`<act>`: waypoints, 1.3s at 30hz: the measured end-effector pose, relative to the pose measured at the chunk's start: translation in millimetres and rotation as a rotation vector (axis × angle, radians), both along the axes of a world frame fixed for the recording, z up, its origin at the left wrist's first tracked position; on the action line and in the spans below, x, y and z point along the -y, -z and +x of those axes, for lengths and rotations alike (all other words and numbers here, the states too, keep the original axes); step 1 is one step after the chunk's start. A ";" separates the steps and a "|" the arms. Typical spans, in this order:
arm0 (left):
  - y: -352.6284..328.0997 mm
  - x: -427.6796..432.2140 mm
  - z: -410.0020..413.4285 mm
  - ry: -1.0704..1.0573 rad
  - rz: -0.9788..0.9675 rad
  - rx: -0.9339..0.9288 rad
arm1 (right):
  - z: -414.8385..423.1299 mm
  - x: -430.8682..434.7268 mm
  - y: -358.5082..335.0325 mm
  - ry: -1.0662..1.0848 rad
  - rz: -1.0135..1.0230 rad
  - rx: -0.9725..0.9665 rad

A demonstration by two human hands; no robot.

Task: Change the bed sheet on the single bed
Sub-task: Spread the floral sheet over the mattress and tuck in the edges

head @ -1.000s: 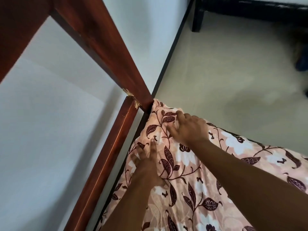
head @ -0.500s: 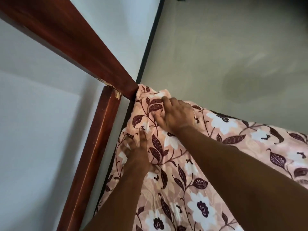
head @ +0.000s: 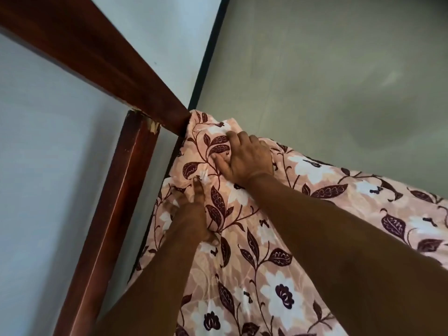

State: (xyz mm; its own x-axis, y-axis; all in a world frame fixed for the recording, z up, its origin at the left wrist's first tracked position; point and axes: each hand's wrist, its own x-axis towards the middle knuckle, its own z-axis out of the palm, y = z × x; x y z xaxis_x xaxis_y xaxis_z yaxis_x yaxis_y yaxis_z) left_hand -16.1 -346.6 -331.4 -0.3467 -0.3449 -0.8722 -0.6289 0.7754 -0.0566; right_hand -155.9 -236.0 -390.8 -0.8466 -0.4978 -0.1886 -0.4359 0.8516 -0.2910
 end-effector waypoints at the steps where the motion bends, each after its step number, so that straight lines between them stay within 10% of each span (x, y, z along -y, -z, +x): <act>1: 2.3 0.8 0.4 0.005 -0.007 -0.007 | -0.5 1.4 2.1 -0.013 -0.013 -0.006; 39: 2.4 -0.4 1.4 0.020 -0.096 0.028 | 36.6 -21.3 -83.4 -0.411 0.056 0.158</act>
State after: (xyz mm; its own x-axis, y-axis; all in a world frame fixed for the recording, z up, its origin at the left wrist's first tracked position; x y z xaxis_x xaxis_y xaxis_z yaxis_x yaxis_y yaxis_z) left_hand -14.7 -346.2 -333.8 -0.3300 -0.4205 -0.8452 -0.6105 0.7780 -0.1487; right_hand -119.3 -214.7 -307.4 -0.5394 -0.7723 -0.3355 -0.6954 0.6332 -0.3398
